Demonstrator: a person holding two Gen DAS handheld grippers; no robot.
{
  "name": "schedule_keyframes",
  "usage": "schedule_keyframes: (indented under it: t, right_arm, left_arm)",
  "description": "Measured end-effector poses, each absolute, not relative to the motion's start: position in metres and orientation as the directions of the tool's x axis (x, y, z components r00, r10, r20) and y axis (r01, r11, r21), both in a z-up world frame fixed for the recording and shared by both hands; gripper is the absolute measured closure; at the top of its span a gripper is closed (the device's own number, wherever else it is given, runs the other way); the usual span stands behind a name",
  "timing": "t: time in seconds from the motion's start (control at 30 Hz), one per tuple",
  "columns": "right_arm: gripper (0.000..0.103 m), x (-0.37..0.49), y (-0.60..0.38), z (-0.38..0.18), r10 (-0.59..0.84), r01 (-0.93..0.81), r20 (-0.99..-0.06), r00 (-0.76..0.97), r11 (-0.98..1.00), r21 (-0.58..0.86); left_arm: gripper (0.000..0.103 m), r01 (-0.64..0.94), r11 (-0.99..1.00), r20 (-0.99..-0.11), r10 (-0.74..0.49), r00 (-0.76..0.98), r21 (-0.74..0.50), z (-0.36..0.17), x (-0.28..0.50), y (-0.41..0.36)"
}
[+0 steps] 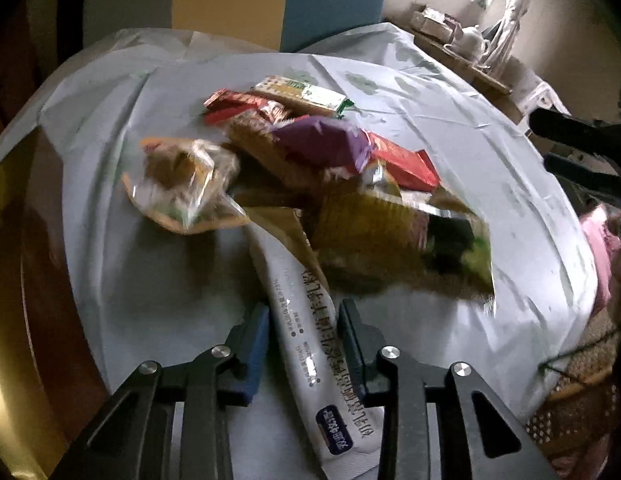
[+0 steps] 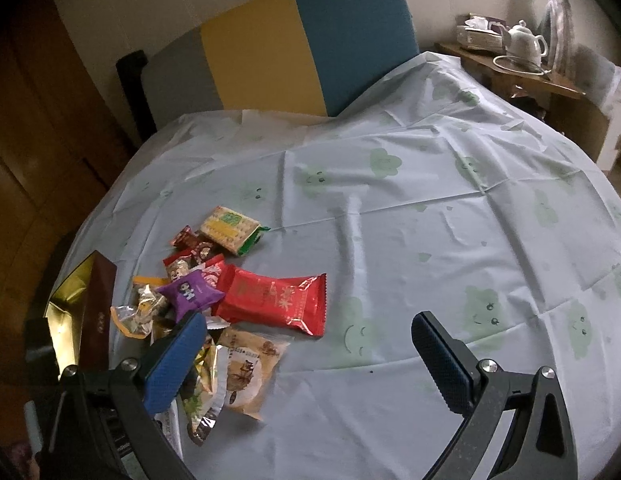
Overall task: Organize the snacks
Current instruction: 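Lift the white sachet with the left tool while the right tool grasps the yellow printed bag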
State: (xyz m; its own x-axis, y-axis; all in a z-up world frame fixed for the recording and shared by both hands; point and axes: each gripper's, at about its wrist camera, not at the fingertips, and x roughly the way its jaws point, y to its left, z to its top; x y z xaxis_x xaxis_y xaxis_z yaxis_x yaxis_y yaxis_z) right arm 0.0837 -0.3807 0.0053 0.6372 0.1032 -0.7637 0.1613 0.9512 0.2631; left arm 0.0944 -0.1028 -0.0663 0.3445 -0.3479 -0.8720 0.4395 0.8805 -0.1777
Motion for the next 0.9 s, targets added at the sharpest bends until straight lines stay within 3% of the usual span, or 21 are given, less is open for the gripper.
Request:
schedule_keyframes:
  t: [0.07,0.23,0.5,0.67,0.7,0.73,0.77,0.9]
  right_arm:
    - [0.002,0.084,-0.376,0.006,0.127,0.133,-0.758,0.64,0.953,0.272]
    - [0.025,0.083,-0.339,0.003,0.199,-0.044,-0.765,0.613,0.975,0.219]
    - [0.025,0.074,-0.261,-0.023,0.21,-0.342,-0.826,0.524,0.939,0.021]
    - [0.013,0.085,-0.241,-0.043,0.125,-0.401,-0.85,0.512,0.91,-0.108]
    - [0.016,0.087,-0.239,-0.05,0.104,-0.403,-0.855,0.508,0.906,-0.129]
    - [0.039,0.087,-0.241,-0.053,0.1,-0.404,-0.861,0.499,0.906,-0.129]
    - [0.054,0.089,-0.242,-0.06,0.112,-0.402,-0.873,0.475,0.91,-0.103]
    - [0.059,0.084,-0.244,-0.058,0.12,-0.401,-0.869,0.479,0.911,-0.095]
  left_arm:
    - [0.069,0.444,0.876,-0.866,-0.36,0.348,-0.186,-0.066,0.084,-0.093]
    - [0.069,0.465,0.87,-0.865,-0.353,0.356,-0.164,-0.064,0.059,-0.081]
    - [0.068,0.464,0.869,-0.855,-0.367,0.366,-0.174,-0.065,0.047,-0.071]
    - [0.07,0.47,0.865,-0.853,-0.372,0.366,-0.175,-0.064,0.045,-0.074]
    - [0.071,0.476,0.859,-0.848,-0.387,0.362,-0.189,-0.062,0.043,-0.072]
    - [0.072,0.481,0.85,-0.839,-0.412,0.355,-0.214,-0.06,0.042,-0.07]
    - [0.073,0.487,0.842,-0.831,-0.433,0.35,-0.233,-0.056,0.04,-0.068]
    - [0.074,0.522,0.796,-0.752,-0.539,0.378,-0.308,-0.02,0.03,-0.051]
